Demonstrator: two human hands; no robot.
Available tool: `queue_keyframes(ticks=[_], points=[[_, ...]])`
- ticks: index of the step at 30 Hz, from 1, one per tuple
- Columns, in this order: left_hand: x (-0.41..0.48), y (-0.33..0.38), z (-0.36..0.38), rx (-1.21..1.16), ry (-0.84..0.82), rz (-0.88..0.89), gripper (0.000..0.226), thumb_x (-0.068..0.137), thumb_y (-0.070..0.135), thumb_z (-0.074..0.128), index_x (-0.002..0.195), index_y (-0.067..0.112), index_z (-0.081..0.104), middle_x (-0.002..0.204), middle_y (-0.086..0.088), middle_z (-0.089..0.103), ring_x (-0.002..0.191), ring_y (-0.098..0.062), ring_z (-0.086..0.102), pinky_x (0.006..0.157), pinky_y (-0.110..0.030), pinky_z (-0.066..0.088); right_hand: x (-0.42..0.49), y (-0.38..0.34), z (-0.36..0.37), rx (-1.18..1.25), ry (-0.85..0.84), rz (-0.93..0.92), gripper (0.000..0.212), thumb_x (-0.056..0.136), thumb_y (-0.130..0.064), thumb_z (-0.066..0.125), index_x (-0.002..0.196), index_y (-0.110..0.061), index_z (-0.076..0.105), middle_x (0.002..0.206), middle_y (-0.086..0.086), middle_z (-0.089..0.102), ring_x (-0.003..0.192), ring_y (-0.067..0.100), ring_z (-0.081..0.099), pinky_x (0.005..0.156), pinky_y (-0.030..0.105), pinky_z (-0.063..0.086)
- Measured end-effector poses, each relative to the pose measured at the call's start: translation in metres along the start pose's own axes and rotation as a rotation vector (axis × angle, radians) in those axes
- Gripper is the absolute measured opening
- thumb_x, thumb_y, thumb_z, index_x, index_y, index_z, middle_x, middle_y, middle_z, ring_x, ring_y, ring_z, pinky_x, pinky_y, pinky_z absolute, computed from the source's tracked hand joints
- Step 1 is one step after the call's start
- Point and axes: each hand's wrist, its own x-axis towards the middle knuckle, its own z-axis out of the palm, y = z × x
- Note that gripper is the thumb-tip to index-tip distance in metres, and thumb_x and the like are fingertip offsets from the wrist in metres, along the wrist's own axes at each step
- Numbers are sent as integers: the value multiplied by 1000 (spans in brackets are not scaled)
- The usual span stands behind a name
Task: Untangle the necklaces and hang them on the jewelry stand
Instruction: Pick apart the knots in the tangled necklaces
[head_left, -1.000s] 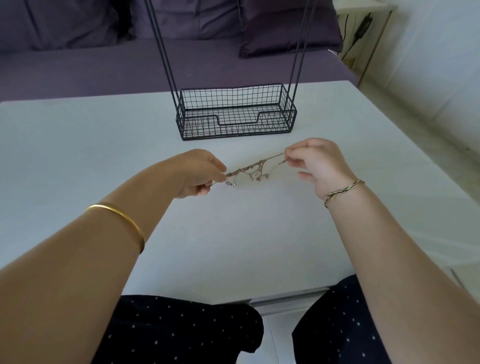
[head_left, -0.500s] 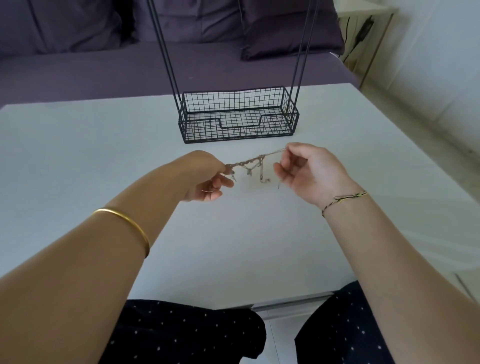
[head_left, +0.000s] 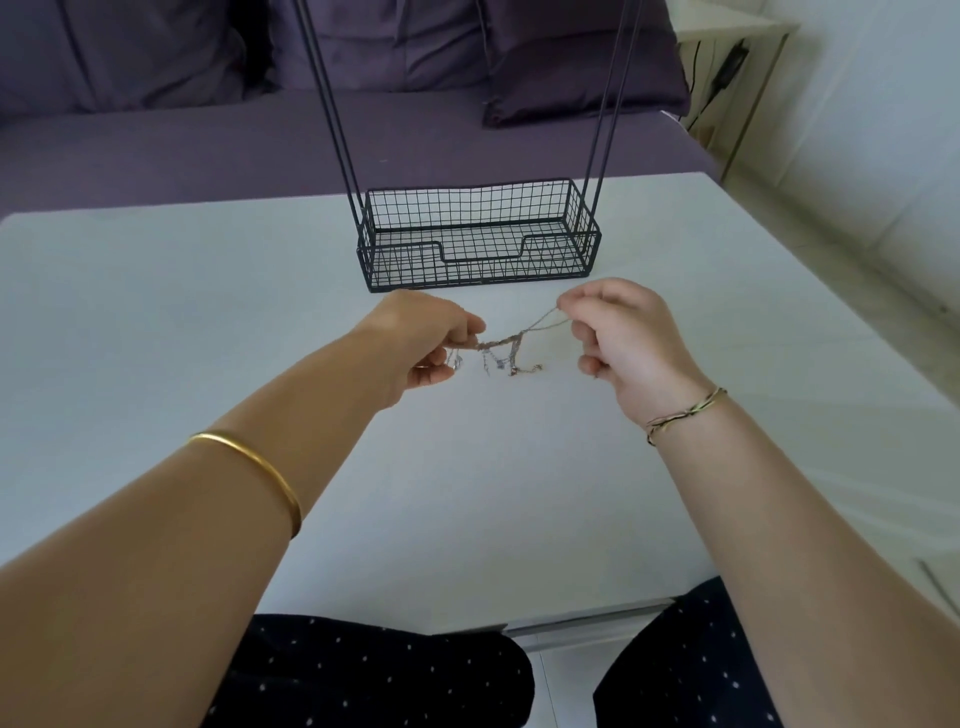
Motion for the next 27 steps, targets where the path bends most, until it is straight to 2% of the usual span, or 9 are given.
queue_keyframes(ticks=[2, 6, 12, 15, 18, 20, 22, 24, 27], points=[[0, -2, 2, 77, -20, 14, 7, 84, 9, 65, 88, 9, 70, 83, -2, 62, 55, -9, 41, 55, -22, 46, -1, -1, 1, 12, -24, -52, 18, 86, -10, 60, 71, -18, 59, 55, -5, 41, 38, 4, 35, 48, 23, 35], [-2, -3, 6, 174, -93, 59, 13, 77, 21, 77, 82, 12, 68, 75, 0, 53, 64, -11, 44, 61, -24, 46, -2, -4, 3, 20, -35, -86, 14, 85, -11, 62, 73, -18, 62, 46, -15, 42, 37, 4, 34, 51, 26, 37], [-9, 5, 7, 177, -74, 126, 11, 81, 22, 72, 89, 15, 73, 78, 5, 55, 64, -8, 43, 63, -22, 44, -2, -7, 1, 24, 16, -20, 9, 80, -6, 59, 73, -11, 56, 55, -2, 40, 43, 11, 34, 47, 24, 38], [-11, 7, 4, 248, -15, 164, 13, 85, 24, 66, 93, 17, 73, 87, 4, 55, 74, -10, 45, 68, -22, 45, -3, -4, 1, -49, 5, 6, 8, 80, -5, 58, 74, -9, 57, 63, 1, 49, 49, 14, 44, 52, 25, 46], [-14, 6, -2, 310, -2, 205, 11, 89, 23, 61, 86, 21, 71, 86, 4, 57, 82, -13, 49, 74, -26, 43, -5, -3, 5, -114, -26, -22, 3, 81, -7, 57, 79, -7, 59, 72, 5, 54, 65, 19, 50, 62, 30, 43], [-15, 6, -6, 327, -20, 212, 14, 91, 24, 59, 82, 23, 70, 100, 5, 61, 97, -13, 51, 75, -23, 39, -6, -2, 6, -175, -28, -59, 4, 83, -8, 57, 82, -7, 61, 76, 2, 54, 70, 16, 49, 62, 27, 40], [-16, 6, -9, 326, -41, 207, 16, 92, 25, 58, 83, 24, 70, 112, 5, 62, 108, -13, 49, 83, -24, 35, -7, -1, 7, -211, -35, -105, 7, 85, -8, 56, 85, -6, 62, 76, -1, 54, 70, 13, 48, 59, 25, 39], [-16, 5, -10, 318, -62, 208, 18, 93, 26, 57, 81, 24, 70, 114, 4, 63, 114, -14, 50, 90, -27, 36, -8, 1, 9, -234, -42, -151, 6, 85, -8, 58, 87, -7, 63, 78, -4, 56, 69, 9, 50, 59, 21, 41], [-18, 7, -7, 308, -86, 216, 19, 95, 22, 53, 85, 18, 68, 106, 1, 69, 105, -13, 58, 71, -19, 37, -12, 0, 11, -241, -57, -202, 12, 82, -4, 62, 79, -16, 62, 72, -10, 57, 61, 3, 50, 52, 9, 38]])
